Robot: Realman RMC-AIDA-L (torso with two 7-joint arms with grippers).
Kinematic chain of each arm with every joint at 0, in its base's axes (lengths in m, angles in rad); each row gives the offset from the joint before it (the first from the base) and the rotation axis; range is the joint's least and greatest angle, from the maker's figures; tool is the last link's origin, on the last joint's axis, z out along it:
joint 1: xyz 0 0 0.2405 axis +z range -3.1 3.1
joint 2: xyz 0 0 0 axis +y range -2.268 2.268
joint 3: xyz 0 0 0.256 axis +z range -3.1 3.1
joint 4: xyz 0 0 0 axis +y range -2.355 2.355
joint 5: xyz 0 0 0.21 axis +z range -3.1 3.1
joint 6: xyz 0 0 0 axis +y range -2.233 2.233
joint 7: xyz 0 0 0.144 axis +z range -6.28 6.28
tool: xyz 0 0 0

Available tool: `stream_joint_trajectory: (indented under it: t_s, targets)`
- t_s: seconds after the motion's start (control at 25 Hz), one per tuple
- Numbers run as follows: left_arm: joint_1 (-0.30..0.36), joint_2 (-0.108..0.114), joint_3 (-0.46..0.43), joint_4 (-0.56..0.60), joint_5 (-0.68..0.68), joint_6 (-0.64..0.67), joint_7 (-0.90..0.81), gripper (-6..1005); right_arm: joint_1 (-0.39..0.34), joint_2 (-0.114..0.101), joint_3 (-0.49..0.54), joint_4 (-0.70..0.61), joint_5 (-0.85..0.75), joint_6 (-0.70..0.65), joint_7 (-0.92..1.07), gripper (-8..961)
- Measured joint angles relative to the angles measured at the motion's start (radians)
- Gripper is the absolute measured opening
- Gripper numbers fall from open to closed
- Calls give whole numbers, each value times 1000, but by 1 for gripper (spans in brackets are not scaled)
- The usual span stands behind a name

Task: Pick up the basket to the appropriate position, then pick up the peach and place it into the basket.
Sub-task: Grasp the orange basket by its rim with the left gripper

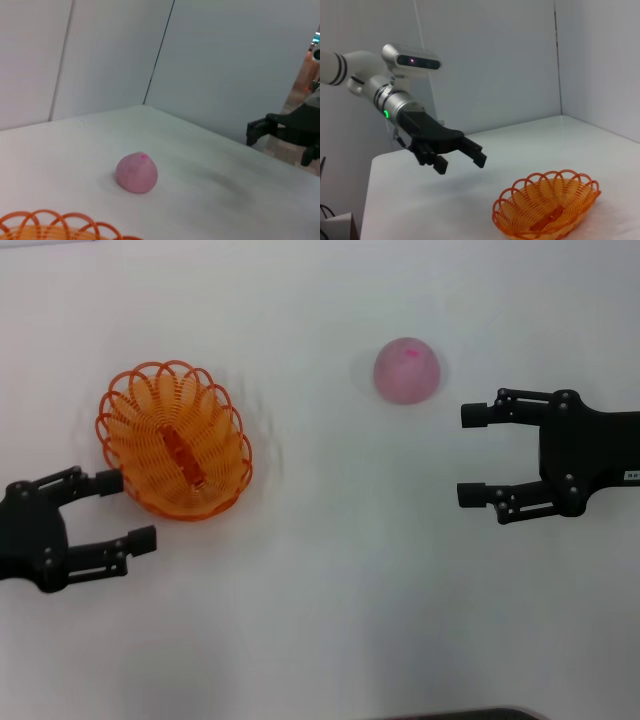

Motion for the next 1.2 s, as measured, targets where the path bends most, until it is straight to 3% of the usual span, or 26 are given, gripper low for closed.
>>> stream_joint_trajectory:
  t_s: [0.44,0.72,1.2]
  targets:
    - [-112,-10,0,-32,-9,-18,-27,876,0,-1,0,0,-3,-6,1,924]
    - [-171,-10,6,-70,-13,-108,-19,876,0,0,1,2,-4,-6,1,924]
    - [-198,-11,4,-87,-99,-241,-19,877,1,0,11,27,-2,9,1,924]
